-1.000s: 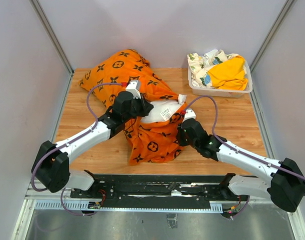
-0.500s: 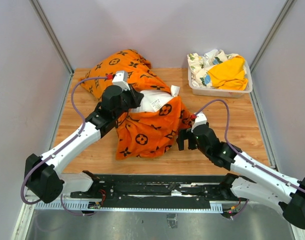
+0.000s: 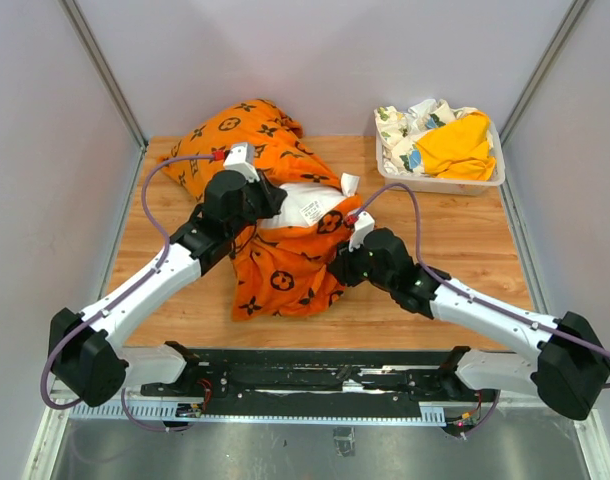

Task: Remove the pillowcase from the pillow
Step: Remove the pillow from the pillowcase.

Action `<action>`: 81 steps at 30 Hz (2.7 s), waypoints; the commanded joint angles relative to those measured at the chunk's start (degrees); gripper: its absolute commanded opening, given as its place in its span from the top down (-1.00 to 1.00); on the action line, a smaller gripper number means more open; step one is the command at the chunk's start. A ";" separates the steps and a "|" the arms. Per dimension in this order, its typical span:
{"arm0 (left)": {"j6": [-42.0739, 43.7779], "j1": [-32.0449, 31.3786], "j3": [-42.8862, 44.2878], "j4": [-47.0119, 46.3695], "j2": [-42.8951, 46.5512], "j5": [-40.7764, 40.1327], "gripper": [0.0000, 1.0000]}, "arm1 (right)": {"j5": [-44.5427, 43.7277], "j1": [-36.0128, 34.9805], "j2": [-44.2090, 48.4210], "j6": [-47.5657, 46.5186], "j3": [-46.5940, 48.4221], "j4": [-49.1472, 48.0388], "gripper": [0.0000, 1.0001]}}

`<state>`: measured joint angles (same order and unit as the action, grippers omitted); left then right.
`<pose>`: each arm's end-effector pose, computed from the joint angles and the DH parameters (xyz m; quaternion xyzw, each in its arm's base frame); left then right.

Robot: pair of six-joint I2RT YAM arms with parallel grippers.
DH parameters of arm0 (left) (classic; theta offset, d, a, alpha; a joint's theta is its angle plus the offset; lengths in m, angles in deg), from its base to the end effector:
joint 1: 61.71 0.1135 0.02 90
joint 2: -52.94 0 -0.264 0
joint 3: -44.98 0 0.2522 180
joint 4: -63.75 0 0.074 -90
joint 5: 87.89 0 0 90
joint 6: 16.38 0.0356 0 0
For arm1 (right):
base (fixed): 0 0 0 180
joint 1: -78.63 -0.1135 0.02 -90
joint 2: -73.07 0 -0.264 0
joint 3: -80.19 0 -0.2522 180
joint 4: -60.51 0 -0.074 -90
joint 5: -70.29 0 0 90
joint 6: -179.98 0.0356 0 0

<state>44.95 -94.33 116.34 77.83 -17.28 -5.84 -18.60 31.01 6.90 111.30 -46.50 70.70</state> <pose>0.2463 -0.1518 0.3425 -0.0163 0.7814 -0.2701 0.5623 0.1748 0.1926 0.2560 -0.1950 0.8110 0.3188 0.4501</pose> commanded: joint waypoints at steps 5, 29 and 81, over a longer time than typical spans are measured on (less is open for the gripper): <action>-6.93 1.26 10.97 9.84 3.02 -3.45 0.99 | 0.08 6.65 9.02 1.68 -9.35 1.94 0.98; -4.04 3.25 21.53 19.02 -7.15 7.55 1.00 | -1.92 -4.70 19.36 -14.61 6.55 4.49 -0.87; -12.74 3.44 32.90 12.16 -10.04 -9.18 1.00 | 19.60 -25.04 -13.87 -6.56 -2.31 -8.10 0.98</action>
<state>34.73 -92.34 140.98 105.41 -28.40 -3.50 -3.39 12.11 -2.57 101.09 -46.46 54.42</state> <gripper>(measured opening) 0.029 0.023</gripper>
